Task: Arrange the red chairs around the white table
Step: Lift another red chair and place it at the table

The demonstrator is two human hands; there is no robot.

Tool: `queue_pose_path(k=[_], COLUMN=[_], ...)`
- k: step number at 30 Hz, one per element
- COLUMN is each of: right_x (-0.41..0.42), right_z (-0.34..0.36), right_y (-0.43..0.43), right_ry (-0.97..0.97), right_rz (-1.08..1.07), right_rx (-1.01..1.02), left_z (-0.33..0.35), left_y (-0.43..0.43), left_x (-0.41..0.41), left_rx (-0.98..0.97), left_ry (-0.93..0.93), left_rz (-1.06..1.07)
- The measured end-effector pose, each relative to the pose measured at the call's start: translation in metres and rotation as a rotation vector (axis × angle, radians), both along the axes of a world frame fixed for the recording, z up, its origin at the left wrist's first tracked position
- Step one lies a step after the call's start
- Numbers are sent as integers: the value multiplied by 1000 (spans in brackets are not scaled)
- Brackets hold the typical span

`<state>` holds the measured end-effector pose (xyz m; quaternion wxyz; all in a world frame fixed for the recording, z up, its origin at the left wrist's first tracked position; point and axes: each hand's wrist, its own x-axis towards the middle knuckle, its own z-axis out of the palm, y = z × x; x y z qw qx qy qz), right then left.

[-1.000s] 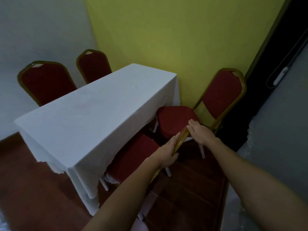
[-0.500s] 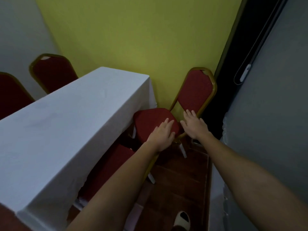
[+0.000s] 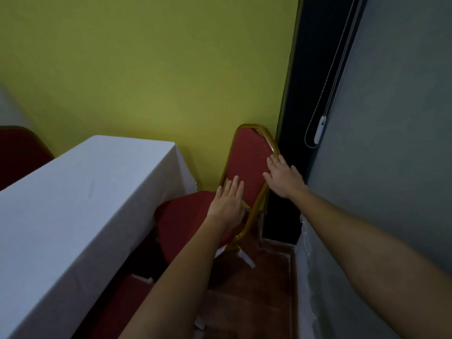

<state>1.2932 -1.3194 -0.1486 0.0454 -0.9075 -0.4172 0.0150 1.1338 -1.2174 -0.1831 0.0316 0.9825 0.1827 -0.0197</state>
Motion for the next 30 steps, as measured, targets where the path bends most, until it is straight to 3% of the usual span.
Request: queue_pose_path(k=[9, 15, 24, 30], right_x=[89, 159, 257, 308], right_z=[2, -4, -4, -18], right_y=[35, 83, 154, 189], right_ry=[33, 231, 365, 405], right_rz=[14, 76, 29, 17], right_rx=[62, 63, 158, 43], left_z=[-11, -30, -49, -60], left_y=[34, 74, 97, 98], left_x=[88, 172, 284, 336], left_rx=[-103, -159, -401, -580], left_ry=[54, 76, 94, 69], left_rz=[21, 33, 80, 164])
